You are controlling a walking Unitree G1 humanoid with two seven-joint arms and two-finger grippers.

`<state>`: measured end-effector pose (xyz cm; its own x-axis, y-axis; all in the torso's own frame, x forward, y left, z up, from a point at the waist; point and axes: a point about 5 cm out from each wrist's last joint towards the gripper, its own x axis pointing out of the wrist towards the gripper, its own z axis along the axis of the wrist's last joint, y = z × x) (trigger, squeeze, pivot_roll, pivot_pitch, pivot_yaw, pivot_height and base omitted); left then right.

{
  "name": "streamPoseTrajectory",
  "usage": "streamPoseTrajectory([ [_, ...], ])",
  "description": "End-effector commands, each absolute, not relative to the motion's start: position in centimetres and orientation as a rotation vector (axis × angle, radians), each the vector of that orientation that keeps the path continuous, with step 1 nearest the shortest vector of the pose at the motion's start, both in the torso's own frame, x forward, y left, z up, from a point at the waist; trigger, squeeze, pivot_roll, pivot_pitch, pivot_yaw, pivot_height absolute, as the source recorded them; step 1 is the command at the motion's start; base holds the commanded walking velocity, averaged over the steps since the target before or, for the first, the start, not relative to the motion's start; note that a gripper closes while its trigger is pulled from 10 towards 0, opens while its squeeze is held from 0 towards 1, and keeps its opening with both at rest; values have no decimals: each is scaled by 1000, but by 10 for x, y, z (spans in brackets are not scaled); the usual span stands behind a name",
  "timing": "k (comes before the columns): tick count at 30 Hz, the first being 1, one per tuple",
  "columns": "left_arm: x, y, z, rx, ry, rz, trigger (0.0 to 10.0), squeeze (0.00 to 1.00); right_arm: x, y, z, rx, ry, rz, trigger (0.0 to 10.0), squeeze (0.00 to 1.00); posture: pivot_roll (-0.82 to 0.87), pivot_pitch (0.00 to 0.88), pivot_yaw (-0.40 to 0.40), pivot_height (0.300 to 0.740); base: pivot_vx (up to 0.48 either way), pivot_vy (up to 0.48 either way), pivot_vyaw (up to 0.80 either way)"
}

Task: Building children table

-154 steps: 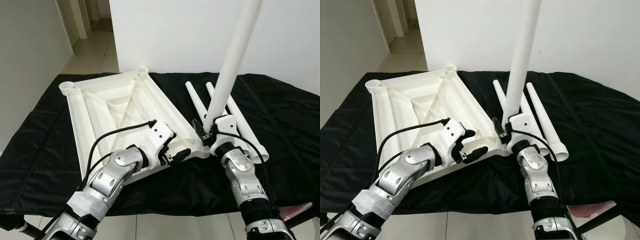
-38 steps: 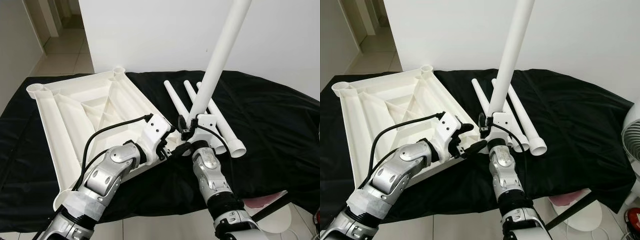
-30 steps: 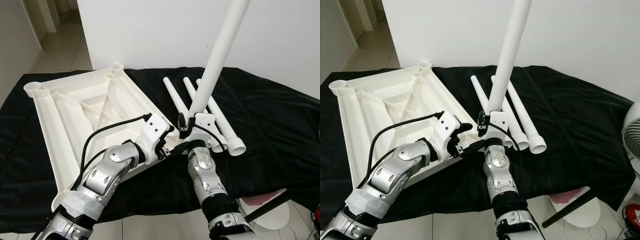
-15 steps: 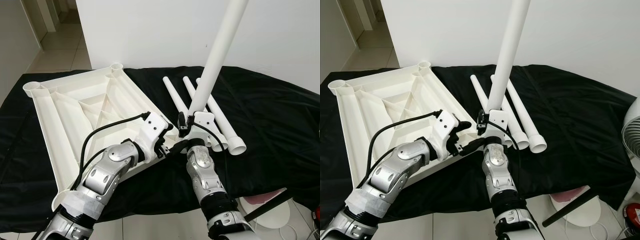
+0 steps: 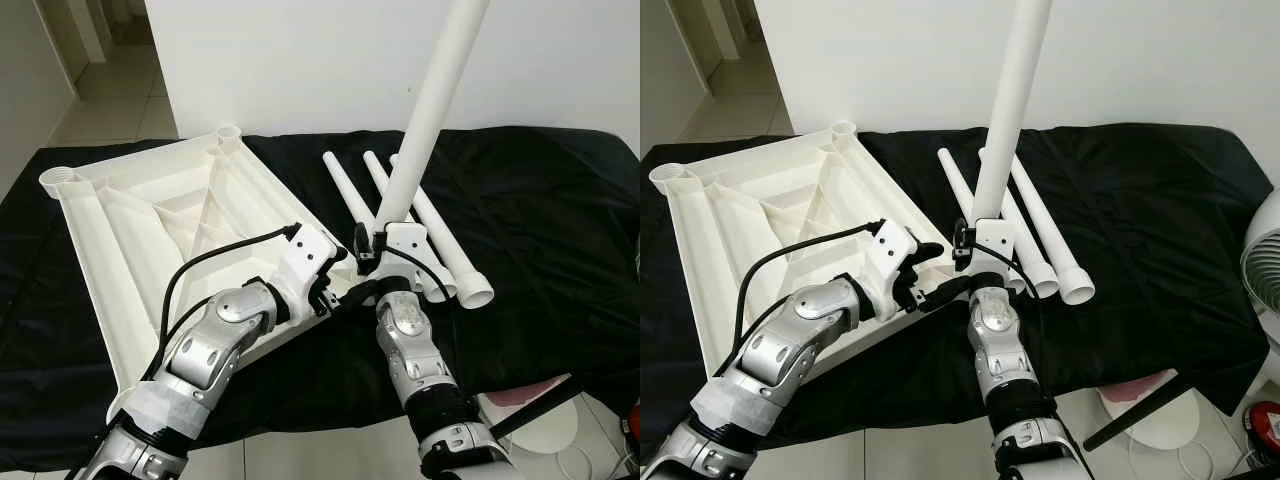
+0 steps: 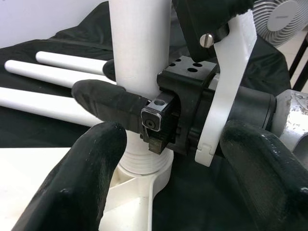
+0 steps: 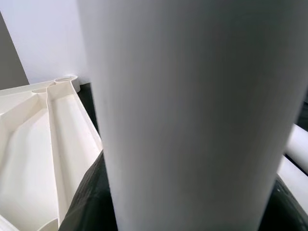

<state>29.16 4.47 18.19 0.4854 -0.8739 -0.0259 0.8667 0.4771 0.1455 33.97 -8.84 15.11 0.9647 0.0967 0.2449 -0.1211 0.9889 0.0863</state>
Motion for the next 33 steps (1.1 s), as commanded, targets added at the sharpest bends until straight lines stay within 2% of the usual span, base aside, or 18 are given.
streamPoseTrajectory([
  [1,290,41,181,155,-53,-1075,10000,0,334,-77,139,119,-188,182,10000,0,31,39,5,740,0,0,0],
  [11,289,41,181,152,-56,-1074,10000,0,328,-85,123,39,-175,243,10000,0,27,40,6,740,0,0,0],
  [14,289,41,181,152,-56,-1074,10000,0,327,-84,122,56,-172,286,10000,0,27,40,6,740,0,0,0],
  [15,290,40,181,153,-57,-1076,10000,0,327,-86,121,112,-145,281,10000,0,24,38,8,740,0,0,0],
  [26,291,40,182,156,-61,-1077,10000,0,331,-91,117,135,-107,283,10000,0,23,32,11,740,0,0,0],
  [31,290,39,182,157,-62,-1081,10000,0,334,-97,114,160,-70,340,10000,0,24,32,12,740,0,0,0],
  [32,290,39,182,159,-63,-1082,10000,0,337,-107,111,245,-35,303,10000,0,27,29,14,740,0,0,0],
  [33,290,39,182,159,-63,-1082,10000,0,337,-107,111,245,-35,303,10000,0,27,29,14,740,0,0,0],
])
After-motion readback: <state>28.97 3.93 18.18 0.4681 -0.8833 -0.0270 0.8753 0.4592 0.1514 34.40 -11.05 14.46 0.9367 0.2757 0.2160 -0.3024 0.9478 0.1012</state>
